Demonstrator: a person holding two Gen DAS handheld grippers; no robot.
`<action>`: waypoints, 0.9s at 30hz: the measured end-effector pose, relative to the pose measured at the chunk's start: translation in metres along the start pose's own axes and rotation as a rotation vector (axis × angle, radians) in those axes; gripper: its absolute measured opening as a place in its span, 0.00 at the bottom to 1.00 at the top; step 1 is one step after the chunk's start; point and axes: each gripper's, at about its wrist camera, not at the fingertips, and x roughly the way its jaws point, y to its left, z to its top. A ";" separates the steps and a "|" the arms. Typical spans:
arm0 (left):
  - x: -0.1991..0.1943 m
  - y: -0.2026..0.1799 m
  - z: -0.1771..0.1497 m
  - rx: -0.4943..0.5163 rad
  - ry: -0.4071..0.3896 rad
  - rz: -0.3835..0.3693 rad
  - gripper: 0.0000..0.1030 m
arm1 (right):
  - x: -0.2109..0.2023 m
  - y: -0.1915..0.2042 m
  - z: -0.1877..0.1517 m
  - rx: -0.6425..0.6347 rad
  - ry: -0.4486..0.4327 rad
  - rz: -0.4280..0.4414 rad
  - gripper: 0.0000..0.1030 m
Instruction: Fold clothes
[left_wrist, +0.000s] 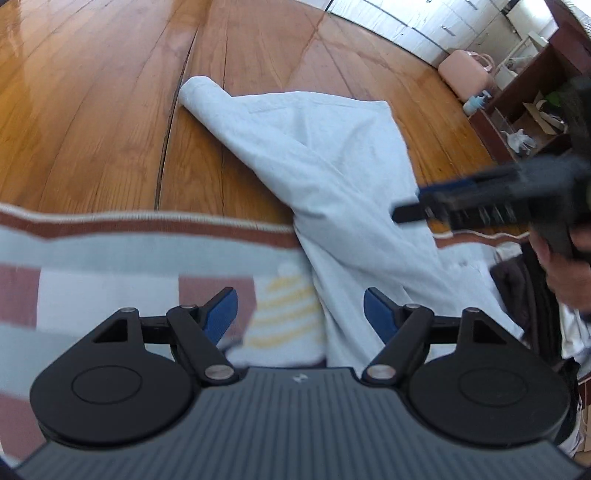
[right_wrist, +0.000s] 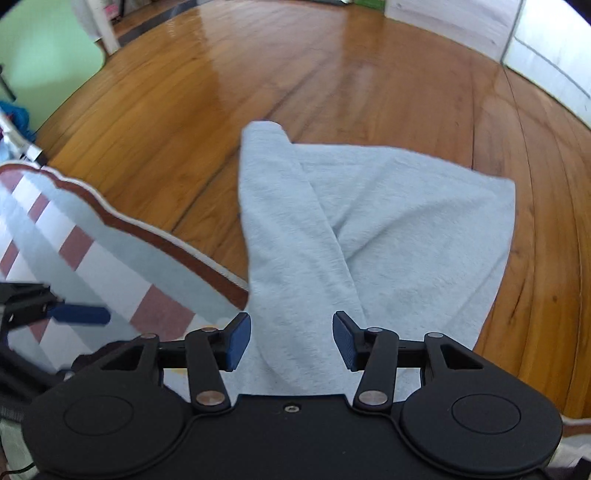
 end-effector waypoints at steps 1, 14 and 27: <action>0.007 0.005 0.009 -0.009 0.006 -0.007 0.72 | 0.003 -0.003 -0.001 0.002 0.006 -0.002 0.52; 0.102 0.091 0.119 -0.209 0.017 -0.029 0.74 | 0.022 -0.062 -0.026 -0.076 0.011 -0.059 0.53; 0.148 0.099 0.148 -0.127 -0.089 -0.126 0.50 | 0.071 -0.134 -0.003 0.057 -0.027 -0.055 0.52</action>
